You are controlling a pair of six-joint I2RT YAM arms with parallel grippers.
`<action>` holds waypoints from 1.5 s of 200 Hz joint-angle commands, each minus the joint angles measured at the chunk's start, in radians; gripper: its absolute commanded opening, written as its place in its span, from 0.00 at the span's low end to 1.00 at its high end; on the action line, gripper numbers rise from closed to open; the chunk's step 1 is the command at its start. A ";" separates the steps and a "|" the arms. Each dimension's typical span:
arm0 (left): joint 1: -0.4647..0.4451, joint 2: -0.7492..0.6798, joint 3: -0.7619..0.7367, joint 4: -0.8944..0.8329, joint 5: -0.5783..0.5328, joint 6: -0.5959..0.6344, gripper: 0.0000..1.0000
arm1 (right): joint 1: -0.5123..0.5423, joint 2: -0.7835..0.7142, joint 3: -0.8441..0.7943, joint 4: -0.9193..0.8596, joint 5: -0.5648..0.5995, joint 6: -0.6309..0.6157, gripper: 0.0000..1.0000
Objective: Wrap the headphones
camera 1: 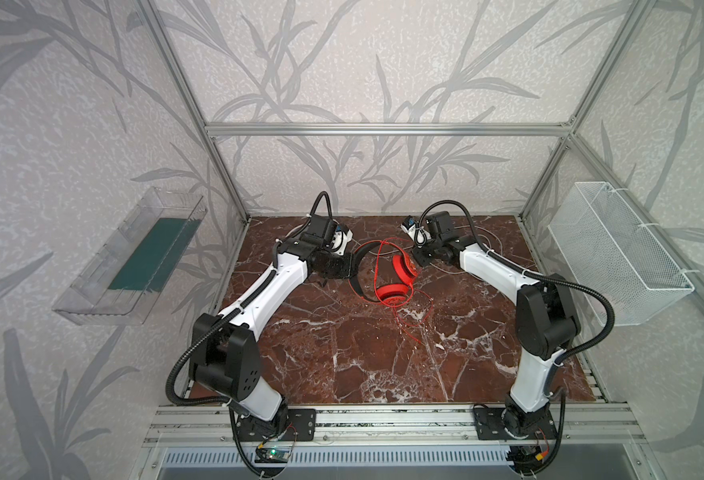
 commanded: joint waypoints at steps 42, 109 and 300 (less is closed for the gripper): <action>0.014 -0.067 -0.033 0.120 0.097 -0.091 0.00 | -0.016 0.016 -0.039 0.033 -0.180 0.216 0.13; 0.023 -0.072 -0.040 0.146 0.120 -0.120 0.00 | -0.064 0.056 -0.090 0.111 -0.373 0.459 0.28; 0.055 -0.100 0.066 0.179 0.124 -0.193 0.00 | 0.006 -0.017 -0.445 0.525 -0.484 0.749 0.72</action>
